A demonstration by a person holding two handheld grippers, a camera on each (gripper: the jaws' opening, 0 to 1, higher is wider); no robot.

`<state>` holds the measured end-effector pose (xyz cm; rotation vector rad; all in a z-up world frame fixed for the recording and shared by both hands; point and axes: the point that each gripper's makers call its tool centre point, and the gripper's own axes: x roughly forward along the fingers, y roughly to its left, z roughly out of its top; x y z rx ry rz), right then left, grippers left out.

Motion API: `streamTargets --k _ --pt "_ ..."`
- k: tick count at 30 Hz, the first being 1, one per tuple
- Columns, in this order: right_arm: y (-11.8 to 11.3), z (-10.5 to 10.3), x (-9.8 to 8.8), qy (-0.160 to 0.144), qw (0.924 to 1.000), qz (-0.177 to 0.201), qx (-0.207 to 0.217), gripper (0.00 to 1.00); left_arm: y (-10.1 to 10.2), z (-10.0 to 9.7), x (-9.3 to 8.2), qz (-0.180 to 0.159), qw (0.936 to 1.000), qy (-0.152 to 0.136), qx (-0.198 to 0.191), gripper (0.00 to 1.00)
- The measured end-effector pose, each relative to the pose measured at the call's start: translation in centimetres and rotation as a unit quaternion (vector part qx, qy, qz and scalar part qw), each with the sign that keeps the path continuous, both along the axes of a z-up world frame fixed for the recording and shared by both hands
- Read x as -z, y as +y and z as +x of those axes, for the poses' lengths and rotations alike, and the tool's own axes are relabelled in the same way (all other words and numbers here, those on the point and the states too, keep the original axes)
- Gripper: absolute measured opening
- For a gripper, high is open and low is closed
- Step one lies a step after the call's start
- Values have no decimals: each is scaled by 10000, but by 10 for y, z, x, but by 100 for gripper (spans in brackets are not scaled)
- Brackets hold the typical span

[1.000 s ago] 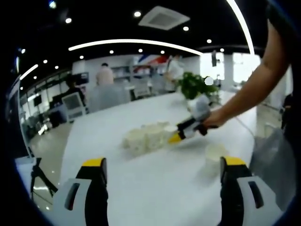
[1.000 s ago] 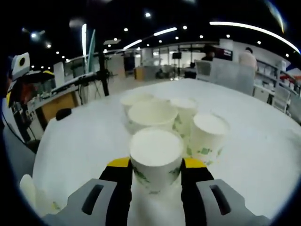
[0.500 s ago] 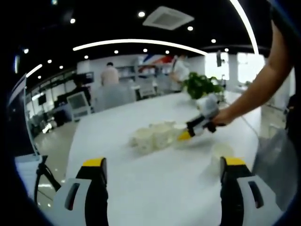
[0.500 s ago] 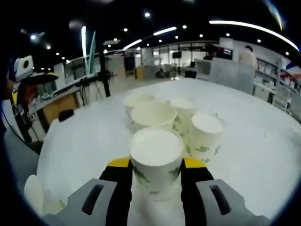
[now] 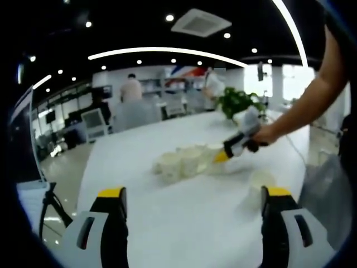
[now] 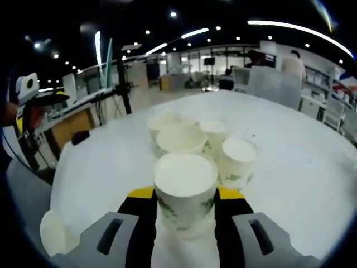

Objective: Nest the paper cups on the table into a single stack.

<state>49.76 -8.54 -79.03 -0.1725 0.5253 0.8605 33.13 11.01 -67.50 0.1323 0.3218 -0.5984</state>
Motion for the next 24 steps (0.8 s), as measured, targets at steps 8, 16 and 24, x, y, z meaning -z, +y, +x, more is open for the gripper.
streamTargets --k 8,16,24 --pt "-5 -2 -18 14 10000 37 46 37 -1 -2 -6 -111 9999 -42 -1 99" --pt "-11 5 -43 -112 9998 23 142 37 -3 -2 -11 -241 9997 -64 -4 99" --pt "-13 8 -64 -170 9997 -49 143 37 -2 -2 -10 -263 9996 13 -46 99"
